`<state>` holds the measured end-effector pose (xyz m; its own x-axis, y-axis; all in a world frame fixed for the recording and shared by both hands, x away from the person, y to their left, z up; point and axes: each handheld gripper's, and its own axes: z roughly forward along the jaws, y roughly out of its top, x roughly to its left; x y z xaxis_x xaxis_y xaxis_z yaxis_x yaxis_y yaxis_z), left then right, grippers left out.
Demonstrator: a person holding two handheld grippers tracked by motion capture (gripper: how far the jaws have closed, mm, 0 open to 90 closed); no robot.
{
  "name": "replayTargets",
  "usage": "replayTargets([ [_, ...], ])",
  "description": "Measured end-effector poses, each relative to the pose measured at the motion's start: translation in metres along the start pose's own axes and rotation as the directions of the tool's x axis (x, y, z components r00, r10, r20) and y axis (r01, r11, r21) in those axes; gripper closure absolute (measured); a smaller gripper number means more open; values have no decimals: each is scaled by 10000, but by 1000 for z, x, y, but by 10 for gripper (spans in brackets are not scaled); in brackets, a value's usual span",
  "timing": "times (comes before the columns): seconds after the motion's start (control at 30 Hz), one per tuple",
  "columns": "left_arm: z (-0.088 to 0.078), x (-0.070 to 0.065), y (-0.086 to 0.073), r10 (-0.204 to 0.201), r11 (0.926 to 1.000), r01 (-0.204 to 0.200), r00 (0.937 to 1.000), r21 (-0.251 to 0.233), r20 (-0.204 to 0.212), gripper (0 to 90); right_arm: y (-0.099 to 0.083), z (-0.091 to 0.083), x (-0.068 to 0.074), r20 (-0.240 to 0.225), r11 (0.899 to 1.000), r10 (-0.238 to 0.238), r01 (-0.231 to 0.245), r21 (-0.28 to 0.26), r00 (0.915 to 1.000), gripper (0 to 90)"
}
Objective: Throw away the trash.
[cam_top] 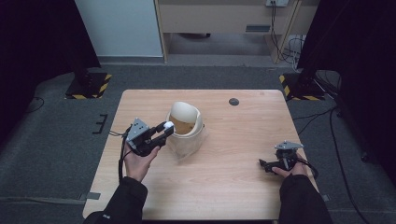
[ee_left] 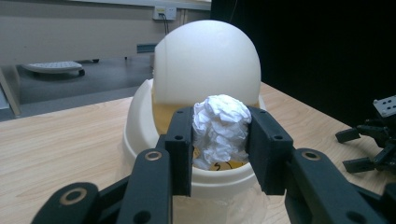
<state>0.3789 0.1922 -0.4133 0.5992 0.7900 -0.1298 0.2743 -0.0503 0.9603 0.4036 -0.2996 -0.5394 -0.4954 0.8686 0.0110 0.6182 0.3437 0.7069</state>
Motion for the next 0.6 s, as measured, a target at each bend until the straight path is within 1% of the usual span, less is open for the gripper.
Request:
replayTargets([
  [0.13,7,-1,-1,60,9999,-60,10000,149,24,629,0,0,0,-1,10000,2,-2,1,10000,7],
  [0.33,18,-2,-3,10,9996,-10,10000,284,9,630,0,0,0,-1,10000,-1,1,0,10000,7],
  [0.57,28,-2,-5,138,9979,-135,9999,637,-39,629,0,0,0,0,10000,0,0,2,10000,7],
  [0.6,30,-2,-6,108,9979,-105,9999,635,-48,629,0,0,0,0,10000,-1,1,1,10000,7],
])
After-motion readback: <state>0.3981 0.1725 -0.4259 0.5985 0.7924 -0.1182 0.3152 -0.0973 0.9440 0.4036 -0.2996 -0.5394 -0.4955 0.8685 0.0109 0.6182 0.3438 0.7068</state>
